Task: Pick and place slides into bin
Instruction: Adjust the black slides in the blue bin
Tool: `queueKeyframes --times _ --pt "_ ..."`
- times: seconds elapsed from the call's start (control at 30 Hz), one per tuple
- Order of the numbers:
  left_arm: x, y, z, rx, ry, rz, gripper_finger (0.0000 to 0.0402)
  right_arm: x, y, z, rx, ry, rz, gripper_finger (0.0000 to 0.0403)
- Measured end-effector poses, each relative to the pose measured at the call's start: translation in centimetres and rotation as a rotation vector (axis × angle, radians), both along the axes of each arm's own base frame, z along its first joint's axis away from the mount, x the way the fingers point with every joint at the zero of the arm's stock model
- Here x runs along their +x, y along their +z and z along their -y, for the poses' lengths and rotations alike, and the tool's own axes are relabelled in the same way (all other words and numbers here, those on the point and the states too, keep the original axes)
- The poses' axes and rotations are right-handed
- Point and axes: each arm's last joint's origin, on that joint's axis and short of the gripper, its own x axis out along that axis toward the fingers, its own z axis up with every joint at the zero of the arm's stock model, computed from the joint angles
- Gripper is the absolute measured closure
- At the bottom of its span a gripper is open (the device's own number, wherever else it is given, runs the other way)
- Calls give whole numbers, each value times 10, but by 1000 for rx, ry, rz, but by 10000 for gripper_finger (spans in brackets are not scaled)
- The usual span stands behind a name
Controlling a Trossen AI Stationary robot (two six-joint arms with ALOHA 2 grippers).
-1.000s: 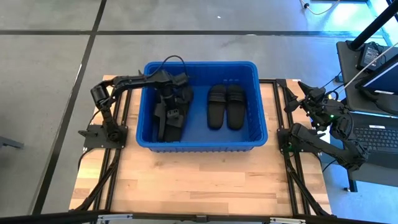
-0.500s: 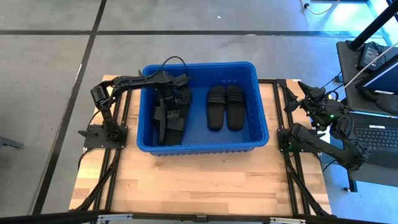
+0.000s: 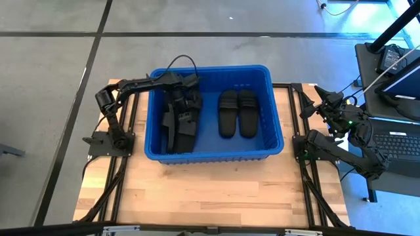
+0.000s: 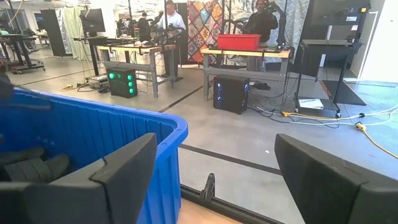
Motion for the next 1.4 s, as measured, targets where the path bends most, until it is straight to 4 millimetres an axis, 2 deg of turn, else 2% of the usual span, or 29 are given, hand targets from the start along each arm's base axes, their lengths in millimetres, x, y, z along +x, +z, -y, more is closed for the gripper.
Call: queueKeyframes --times 0.23,0.37,0.67,1.03,1.4 --pt "8 29 -12 -4 37 117 401 0 0 0 0 0 0 76" --pt "10 31 -10 -4 29 125 401 0 0 0 0 0 0 76" --pt "18 28 4 31 -16 98 401 0 0 0 -2 0 -4 76" --pt "11 1 7 1 15 33 397 0 0 0 -2 1 -4 76" --pt "12 -4 6 202 30 -61 359 0 0 0 -2 0 -4 76"
